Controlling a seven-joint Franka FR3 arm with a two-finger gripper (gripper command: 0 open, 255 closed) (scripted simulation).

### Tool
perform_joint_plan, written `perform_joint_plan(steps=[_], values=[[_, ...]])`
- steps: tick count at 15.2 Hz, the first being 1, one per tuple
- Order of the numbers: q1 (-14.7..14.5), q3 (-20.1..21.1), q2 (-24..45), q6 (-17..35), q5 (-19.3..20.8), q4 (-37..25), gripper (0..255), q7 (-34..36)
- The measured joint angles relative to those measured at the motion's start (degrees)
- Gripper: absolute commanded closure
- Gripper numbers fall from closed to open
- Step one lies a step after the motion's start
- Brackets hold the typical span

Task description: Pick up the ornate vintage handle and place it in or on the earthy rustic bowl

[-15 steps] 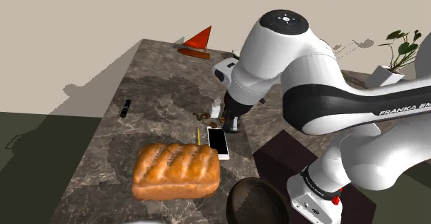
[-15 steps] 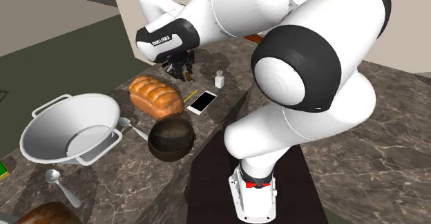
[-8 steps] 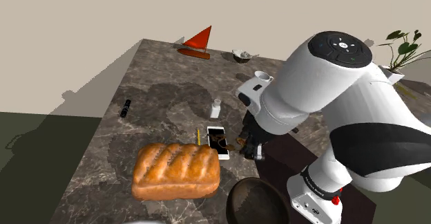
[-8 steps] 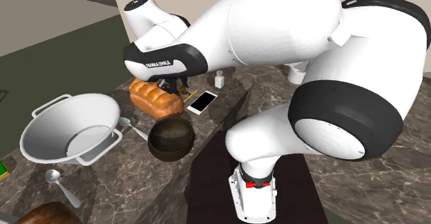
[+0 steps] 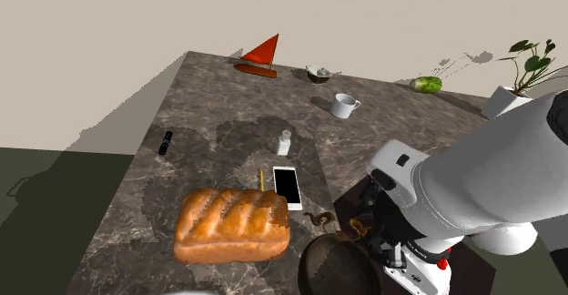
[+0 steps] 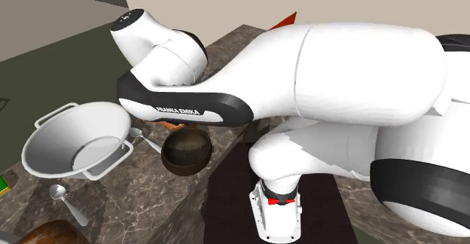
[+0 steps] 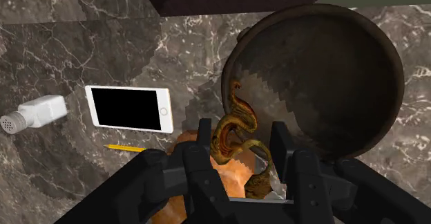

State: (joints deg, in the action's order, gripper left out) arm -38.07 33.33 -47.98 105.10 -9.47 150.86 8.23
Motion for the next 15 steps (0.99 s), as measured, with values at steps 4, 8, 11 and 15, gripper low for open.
perform_joint_plan(steps=[4,8,11,15], values=[[-3.67,3.35,-2.43,-2.8,-3.58,0.01,255,4.4],[-4.63,4.78,-2.63,-1.25,-4.94,1.93,255,5.49],[-4.83,5.78,-2.13,1.21,-5.69,3.97,255,5.78],[-4.88,7.61,-0.73,4.74,-6.79,6.14,255,6.48]])
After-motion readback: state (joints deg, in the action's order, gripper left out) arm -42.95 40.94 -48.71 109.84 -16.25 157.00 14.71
